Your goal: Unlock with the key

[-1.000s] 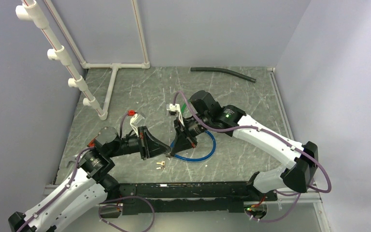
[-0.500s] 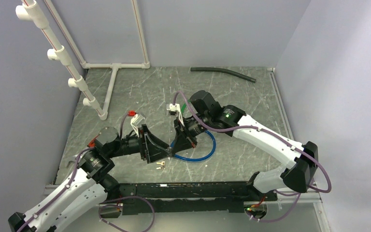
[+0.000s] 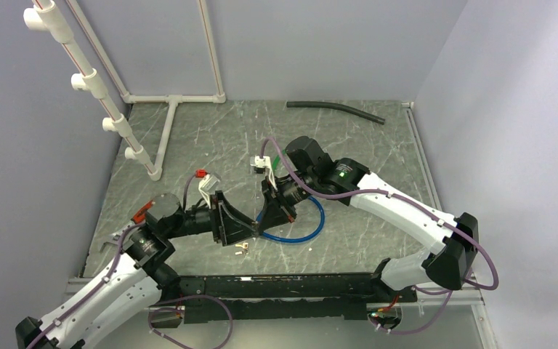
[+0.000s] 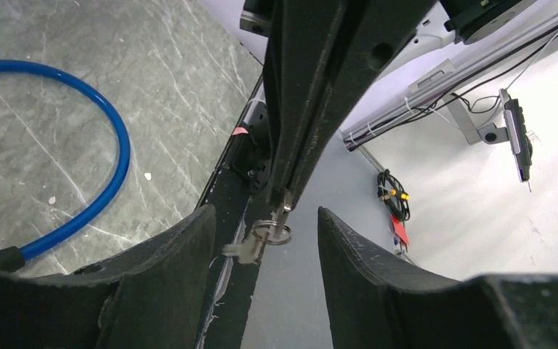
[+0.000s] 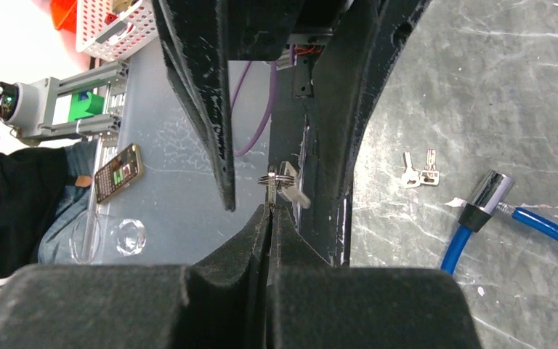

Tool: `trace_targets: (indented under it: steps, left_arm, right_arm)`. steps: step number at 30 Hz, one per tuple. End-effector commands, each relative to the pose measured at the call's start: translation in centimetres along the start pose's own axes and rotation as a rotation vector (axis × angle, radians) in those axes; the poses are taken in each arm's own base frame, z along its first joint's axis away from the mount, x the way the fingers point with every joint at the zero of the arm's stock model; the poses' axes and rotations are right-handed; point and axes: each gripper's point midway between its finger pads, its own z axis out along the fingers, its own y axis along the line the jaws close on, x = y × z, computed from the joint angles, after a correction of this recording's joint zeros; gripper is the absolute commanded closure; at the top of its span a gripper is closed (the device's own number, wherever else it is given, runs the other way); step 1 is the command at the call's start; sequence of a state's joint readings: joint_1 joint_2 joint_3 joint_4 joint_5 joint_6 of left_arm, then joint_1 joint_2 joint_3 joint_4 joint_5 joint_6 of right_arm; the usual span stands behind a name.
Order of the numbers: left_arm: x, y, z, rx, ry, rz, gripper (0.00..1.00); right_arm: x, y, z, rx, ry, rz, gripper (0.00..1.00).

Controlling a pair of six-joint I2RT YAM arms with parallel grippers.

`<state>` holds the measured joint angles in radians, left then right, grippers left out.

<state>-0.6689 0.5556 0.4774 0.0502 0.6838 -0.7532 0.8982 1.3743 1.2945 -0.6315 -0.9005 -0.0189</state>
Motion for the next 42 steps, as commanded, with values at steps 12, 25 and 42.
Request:
trace_targets:
  steps: [12,25,42]
  left_arm:
    - [-0.7,-1.2,0.3,0.063,-0.012,0.026,0.70]
    - [-0.6,-0.4,-0.8,-0.054,0.005,0.002,0.99]
    - [-1.3,2.6,-2.0,-0.279,-0.029,-0.001,0.92]
  right_arm:
    - [-1.5,0.2,-0.1,-0.004,-0.031,-0.052,1.00]
    - [-1.5,0.2,-0.2,0.000,-0.030,-0.048,1.00]
    - [-1.6,-0.5,0.4,0.002,-0.016,-0.020,1.00]
